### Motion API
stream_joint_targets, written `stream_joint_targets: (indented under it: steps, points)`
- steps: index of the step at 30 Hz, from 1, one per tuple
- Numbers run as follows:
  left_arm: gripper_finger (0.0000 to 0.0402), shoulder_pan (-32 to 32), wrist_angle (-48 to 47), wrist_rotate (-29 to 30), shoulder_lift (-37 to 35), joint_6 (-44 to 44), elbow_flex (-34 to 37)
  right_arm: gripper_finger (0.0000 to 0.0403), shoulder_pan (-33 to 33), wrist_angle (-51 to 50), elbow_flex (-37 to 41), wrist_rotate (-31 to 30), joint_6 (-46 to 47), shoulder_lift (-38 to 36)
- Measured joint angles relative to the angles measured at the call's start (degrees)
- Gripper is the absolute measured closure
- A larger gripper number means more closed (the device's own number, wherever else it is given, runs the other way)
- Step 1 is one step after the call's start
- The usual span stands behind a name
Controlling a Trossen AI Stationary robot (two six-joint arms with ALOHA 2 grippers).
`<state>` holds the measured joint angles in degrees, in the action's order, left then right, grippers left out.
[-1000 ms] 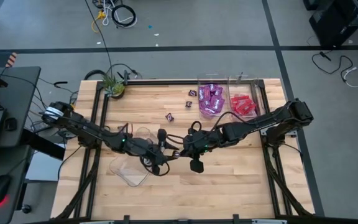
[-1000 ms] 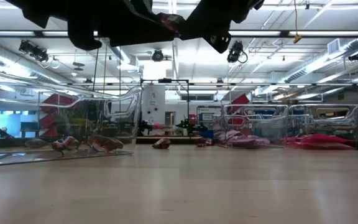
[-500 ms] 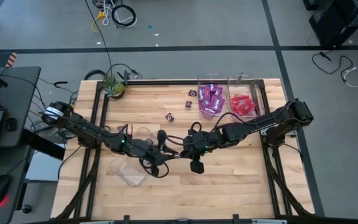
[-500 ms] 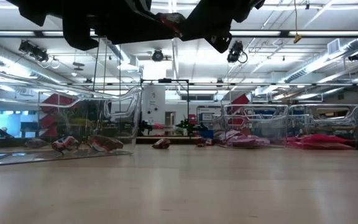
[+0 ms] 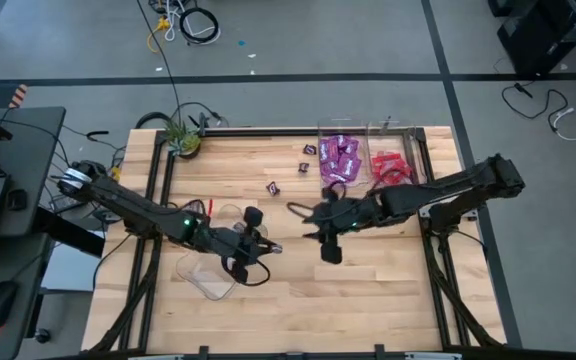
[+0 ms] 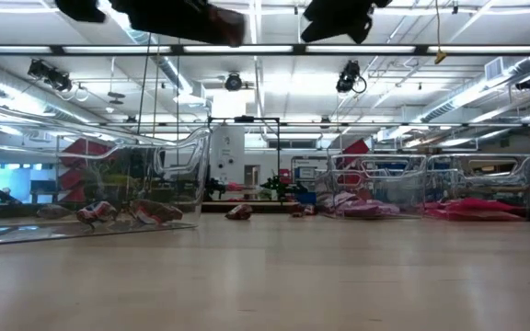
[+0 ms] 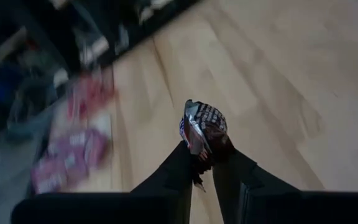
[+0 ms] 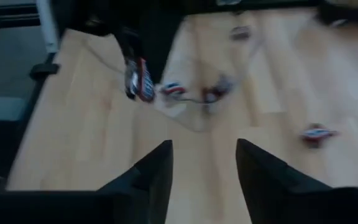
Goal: Sort candy
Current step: Put the brown candy into the bottom transparent bin
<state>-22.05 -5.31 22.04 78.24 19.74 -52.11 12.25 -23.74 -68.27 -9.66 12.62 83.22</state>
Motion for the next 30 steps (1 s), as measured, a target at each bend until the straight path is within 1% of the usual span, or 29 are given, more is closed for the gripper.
stream_joint_targets:
  steps: [3, 6, 9, 11, 13, 15, 17, 22, 24, 28, 30]
  points:
    - [0.035, -0.6, -12.1, 0.7, -1.8, -6.9, -3.2, 0.0226, 0.0, -3.2, 0.0, -3.1, -0.4, -2.6]
    - [0.0355, -1.2, -26.5, 0.5, -2.8, -17.4, -6.5, 0.0219, 0.0, -5.1, 0.0, -5.2, -0.4, -3.8]
    - [0.0357, -1.8, -41.2, -1.6, -3.1, -29.3, -9.6, 0.0217, 0.0, -5.8, 0.0, -5.6, -0.4, -3.7]
    - [0.0357, -2.1, -47.6, -4.1, -3.1, -36.2, -10.1, 0.0218, 0.0, -6.1, 0.0, -5.6, -0.4, -3.2]
    - [0.0357, -2.2, -51.9, -6.4, -3.1, -41.2, -9.7, 0.0219, 0.0, -6.4, 0.0, -5.6, -0.4, -2.7]
    - [0.0357, -2.1, -54.1, -7.4, -3.1, -44.6, -8.5, 0.0219, 0.0, -6.3, 0.0, -5.7, -0.4, -1.9]
    - [0.0358, -1.7, -55.4, -7.7, -3.1, -46.1, -6.6, 0.0219, 0.0, -6.6, 0.0, -5.7, -0.6, -1.4]
    - [0.0361, 1.9, -52.9, -9.6, -3.0, -48.1, -1.7, 0.022, 0.0, -6.5, 0.0, -5.7, -0.6, -0.1]
    - [0.0367, 4.0, -50.2, -10.6, -3.0, -47.2, -0.2, 0.022, 0.0, -6.7, 0.0, -5.7, -0.7, 0.2]
    - [0.0379, 8.3, -44.8, -15.1, -2.8, -43.4, 2.1, 0.022, 0.0, -6.7, 0.0, -5.7, -0.8, 0.6]
    - [0.0379, 10.2, -44.0, -16.2, -2.4, -41.8, 2.6, 0.022, 0.0, -6.6, 0.0, -5.7, -0.8, 0.6]
